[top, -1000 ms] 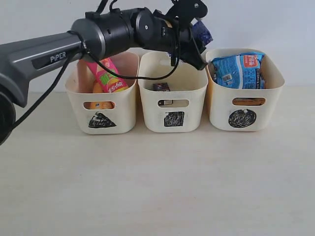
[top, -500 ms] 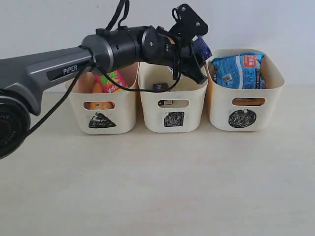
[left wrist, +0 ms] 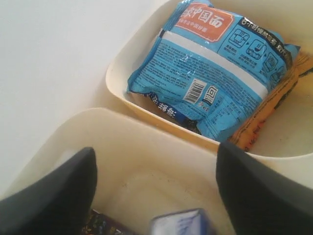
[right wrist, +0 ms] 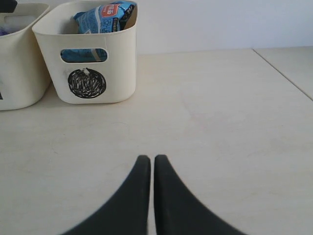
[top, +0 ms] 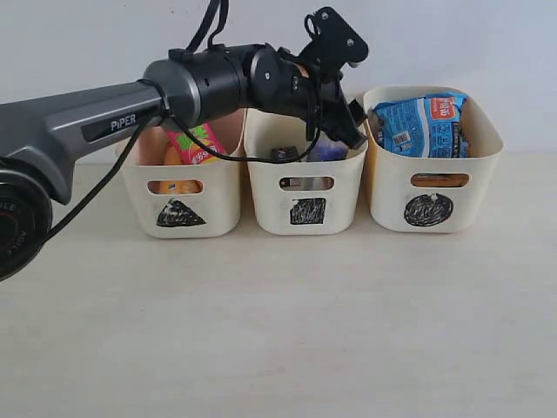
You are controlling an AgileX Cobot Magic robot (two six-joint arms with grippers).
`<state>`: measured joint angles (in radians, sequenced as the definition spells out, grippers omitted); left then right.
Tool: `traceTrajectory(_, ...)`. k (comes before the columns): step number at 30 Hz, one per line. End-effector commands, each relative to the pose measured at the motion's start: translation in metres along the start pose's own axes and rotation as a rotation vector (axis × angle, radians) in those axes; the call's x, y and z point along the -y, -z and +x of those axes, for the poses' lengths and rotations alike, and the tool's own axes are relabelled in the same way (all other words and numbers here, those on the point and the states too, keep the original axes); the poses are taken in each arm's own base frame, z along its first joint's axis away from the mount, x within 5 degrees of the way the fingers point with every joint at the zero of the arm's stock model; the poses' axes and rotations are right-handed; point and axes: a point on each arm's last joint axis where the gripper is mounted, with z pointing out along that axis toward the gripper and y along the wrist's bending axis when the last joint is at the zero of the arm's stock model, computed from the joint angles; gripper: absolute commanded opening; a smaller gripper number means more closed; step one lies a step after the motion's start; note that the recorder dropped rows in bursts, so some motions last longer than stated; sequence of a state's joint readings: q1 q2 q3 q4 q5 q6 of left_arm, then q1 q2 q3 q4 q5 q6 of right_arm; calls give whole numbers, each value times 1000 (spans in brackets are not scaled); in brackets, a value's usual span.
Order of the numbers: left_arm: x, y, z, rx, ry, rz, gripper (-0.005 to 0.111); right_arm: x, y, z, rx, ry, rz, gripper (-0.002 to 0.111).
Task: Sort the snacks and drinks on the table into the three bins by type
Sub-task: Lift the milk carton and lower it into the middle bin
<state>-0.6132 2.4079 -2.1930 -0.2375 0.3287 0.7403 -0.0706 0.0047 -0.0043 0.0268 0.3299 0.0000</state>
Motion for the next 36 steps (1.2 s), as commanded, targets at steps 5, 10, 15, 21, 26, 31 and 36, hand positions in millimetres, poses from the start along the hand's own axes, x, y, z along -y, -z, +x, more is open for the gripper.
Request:
traceTrajectory(5,-2,4,-7,21,64,-8,64,0,0,1,8,7,1,0)
traceTrajectory(10,-3,17,-16,-19,103,43,50,0,0,1,8,7,1,0)
traceTrajectory(15,7,40,-32,-103,86,152,16,0,0,1,8,7,1,0)
traceTrajectory(21,16,69,-41,-251,130,282,4,0,0,1,8,7,1,0)
traceTrajectory(26,20,94,-37,-453,205,370,4,0,0,1,8,7,1,0)
traceTrajectory(31,10,116,-38,-582,255,288,4,0,0,1,8,7,1,0)
traceTrajectory(36,9,140,-38,-616,301,263,4,0,0,1,8,7,1,0)
